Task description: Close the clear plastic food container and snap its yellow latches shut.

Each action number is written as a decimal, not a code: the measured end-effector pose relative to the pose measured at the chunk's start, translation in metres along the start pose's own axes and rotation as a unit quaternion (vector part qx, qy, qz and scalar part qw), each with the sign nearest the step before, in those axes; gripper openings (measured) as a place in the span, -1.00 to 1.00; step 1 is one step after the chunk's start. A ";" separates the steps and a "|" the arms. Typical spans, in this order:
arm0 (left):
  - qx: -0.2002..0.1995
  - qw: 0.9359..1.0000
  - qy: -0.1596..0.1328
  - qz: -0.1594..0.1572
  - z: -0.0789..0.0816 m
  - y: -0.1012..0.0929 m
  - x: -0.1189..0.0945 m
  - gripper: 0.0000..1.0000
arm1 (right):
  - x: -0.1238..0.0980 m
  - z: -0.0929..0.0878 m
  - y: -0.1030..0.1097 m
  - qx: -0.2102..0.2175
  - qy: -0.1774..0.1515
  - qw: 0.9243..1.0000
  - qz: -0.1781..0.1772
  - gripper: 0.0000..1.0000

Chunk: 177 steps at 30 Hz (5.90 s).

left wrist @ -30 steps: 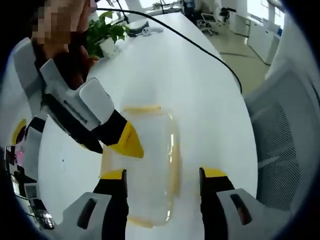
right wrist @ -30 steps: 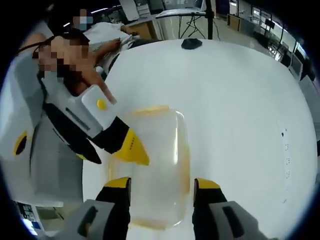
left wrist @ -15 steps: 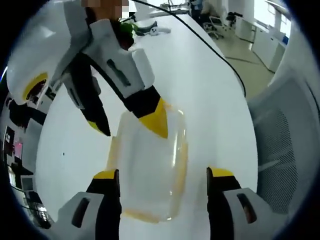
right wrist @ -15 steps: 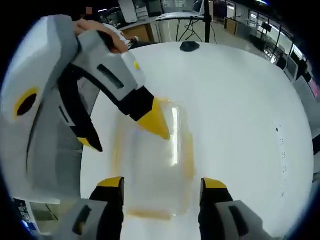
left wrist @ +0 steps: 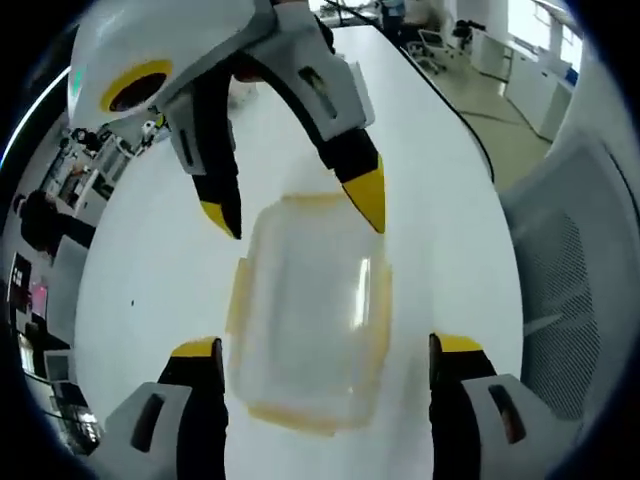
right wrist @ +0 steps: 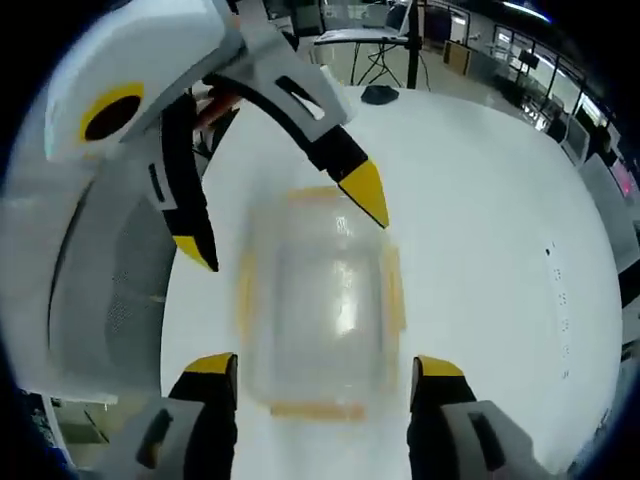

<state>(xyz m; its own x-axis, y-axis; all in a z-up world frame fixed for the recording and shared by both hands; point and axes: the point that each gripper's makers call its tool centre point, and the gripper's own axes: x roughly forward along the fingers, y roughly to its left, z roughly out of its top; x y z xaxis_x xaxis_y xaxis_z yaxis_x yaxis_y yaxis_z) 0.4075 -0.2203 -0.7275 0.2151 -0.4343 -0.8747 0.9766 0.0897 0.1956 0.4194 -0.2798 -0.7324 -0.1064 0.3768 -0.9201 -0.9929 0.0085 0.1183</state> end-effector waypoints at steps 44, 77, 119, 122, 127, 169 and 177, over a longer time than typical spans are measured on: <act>0.061 0.996 0.070 -0.008 -0.041 0.011 0.031 0.62 | 0.017 -0.010 0.006 -0.031 0.006 0.995 -0.090 0.38; 0.048 0.997 0.065 -0.004 -0.071 0.006 0.015 0.61 | 0.030 0.020 0.014 -0.042 0.001 0.996 -0.083 0.37; 0.027 0.998 0.064 0.007 -0.134 0.008 -0.015 0.64 | 0.059 0.087 0.018 -0.042 -0.005 0.996 -0.085 0.37; 0.025 0.998 0.063 0.008 -0.135 0.009 -0.015 0.64 | 0.059 0.088 0.019 -0.043 -0.005 0.996 -0.084 0.37; 0.024 0.998 0.062 0.008 -0.137 0.009 -0.016 0.64 | 0.061 0.091 0.018 -0.045 -0.004 0.995 -0.084 0.37; 0.020 0.998 0.065 0.010 -0.144 0.040 -0.011 0.65 | 0.059 0.099 -0.013 -0.050 -0.010 0.995 -0.082 0.37; 0.018 0.998 0.065 0.011 -0.144 0.047 -0.010 0.65 | 0.059 0.099 -0.021 -0.051 -0.011 0.995 -0.081 0.37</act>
<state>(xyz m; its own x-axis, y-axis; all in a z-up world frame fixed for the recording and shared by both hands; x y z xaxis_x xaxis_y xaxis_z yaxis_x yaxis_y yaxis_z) 0.4518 -0.0830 -0.7738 0.2372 -0.3131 -0.9196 0.9714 0.0646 0.2286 0.4388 -0.1662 -0.7517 0.0557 0.3979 -0.9157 -0.9972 -0.0233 -0.0707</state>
